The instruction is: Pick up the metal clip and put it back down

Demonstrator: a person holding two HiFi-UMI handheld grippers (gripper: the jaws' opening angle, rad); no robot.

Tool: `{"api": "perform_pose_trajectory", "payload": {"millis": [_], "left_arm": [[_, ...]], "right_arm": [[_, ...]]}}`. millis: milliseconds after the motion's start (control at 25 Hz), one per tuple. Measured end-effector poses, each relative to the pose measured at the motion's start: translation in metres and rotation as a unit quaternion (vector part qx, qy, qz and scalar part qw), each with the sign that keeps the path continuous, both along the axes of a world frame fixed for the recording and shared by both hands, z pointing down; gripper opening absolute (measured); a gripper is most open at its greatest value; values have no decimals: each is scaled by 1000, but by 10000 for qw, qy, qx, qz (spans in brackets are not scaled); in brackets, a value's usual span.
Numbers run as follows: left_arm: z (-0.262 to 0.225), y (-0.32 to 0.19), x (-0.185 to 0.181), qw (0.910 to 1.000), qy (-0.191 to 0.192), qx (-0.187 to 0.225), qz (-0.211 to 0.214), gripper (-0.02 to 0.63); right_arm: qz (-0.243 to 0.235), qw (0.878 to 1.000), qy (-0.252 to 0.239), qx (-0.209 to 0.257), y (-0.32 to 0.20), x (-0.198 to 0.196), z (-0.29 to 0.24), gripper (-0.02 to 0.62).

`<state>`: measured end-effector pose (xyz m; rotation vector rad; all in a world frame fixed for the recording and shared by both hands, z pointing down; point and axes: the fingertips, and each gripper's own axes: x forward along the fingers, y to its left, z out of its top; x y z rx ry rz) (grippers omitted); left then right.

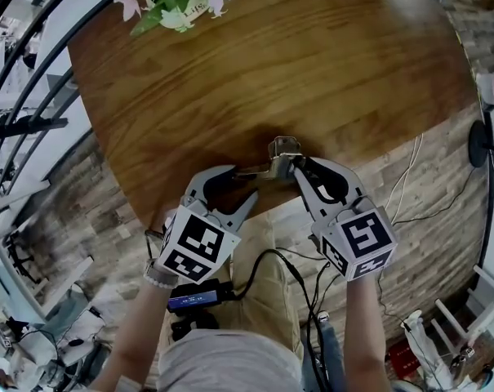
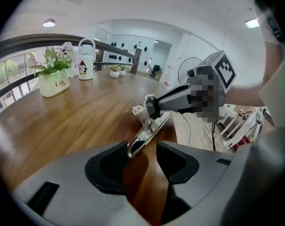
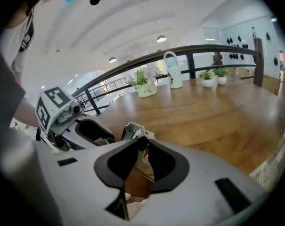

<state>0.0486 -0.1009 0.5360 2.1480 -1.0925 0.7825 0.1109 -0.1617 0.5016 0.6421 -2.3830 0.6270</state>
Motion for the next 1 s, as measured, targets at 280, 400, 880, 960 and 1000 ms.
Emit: {"api": "perform_pose_trajectory", "payload": {"millis": [280,400,880,960,1000], "left_arm": [[11,10,3,9996,-33,-252,117,199],[12,10,3,9996,-31,-265,121,199],[-20,-1,-20,9994,120,261,-172,199],[-27,-3,-24,9991,141,355,-186,199],[-31,-3,-26,9989,161,406,-192,199]], "right_arm": [[-557,9981,270,34,2,-5,7,75],[-767,9964,354,39,4,-7,11,74],[-816,9962,293,46,4,-6,16,89],[-740,9968,317,23,5,-6,16,149],[-684,9971,321,21,5,-6,16,168]]}}
